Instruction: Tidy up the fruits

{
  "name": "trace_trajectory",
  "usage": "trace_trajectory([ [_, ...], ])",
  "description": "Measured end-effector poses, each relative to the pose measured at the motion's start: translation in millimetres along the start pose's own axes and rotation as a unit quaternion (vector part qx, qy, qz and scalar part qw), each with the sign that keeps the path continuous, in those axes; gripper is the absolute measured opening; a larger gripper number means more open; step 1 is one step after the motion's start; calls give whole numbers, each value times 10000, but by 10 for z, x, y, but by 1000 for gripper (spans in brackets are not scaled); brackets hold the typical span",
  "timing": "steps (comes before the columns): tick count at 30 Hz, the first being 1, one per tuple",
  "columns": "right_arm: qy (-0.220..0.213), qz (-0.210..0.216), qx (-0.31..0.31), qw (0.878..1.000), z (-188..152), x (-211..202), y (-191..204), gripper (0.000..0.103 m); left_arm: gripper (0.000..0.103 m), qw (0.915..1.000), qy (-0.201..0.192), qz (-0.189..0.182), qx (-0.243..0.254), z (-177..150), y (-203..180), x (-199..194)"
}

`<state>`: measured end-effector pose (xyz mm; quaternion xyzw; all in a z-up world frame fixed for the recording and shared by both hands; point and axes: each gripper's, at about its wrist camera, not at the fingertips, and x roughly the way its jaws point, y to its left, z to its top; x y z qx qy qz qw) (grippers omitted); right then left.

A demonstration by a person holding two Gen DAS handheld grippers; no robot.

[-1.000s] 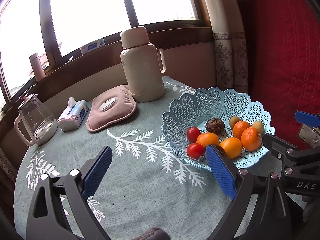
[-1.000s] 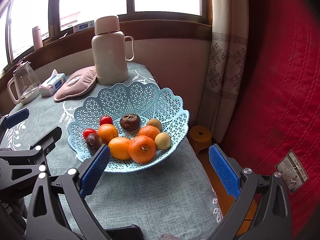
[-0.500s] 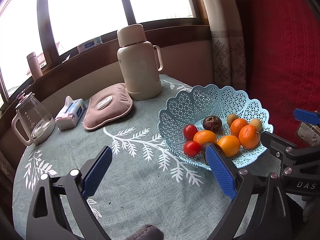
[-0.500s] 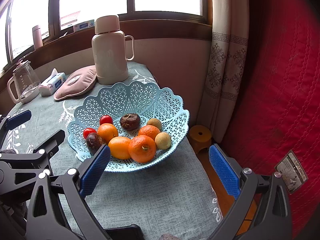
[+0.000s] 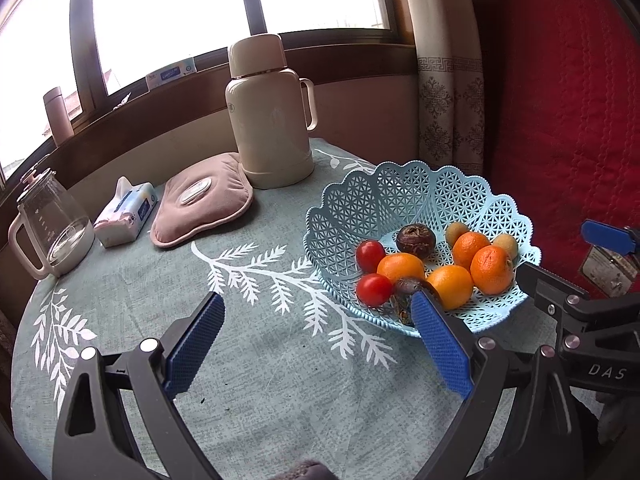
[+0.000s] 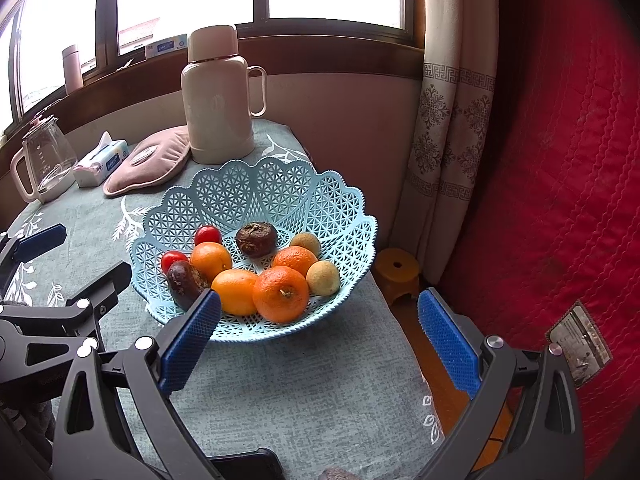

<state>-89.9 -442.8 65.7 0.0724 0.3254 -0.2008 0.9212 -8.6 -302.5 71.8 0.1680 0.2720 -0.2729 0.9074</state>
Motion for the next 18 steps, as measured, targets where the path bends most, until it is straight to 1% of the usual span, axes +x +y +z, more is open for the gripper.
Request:
trace_trajectory([
  [10,36,-56,12,10000,-4,-1,-8,100,94,10000,-20,-29,3,-11,2,-10],
  [13,55,-56,7,10000,-3,-1,3,100,94,9999,83,-18,-91,-22,47,-2],
  [18,156,-47,30,9999,-14,-5,55,100,94,9989,334,165,-288,-104,221,18],
])
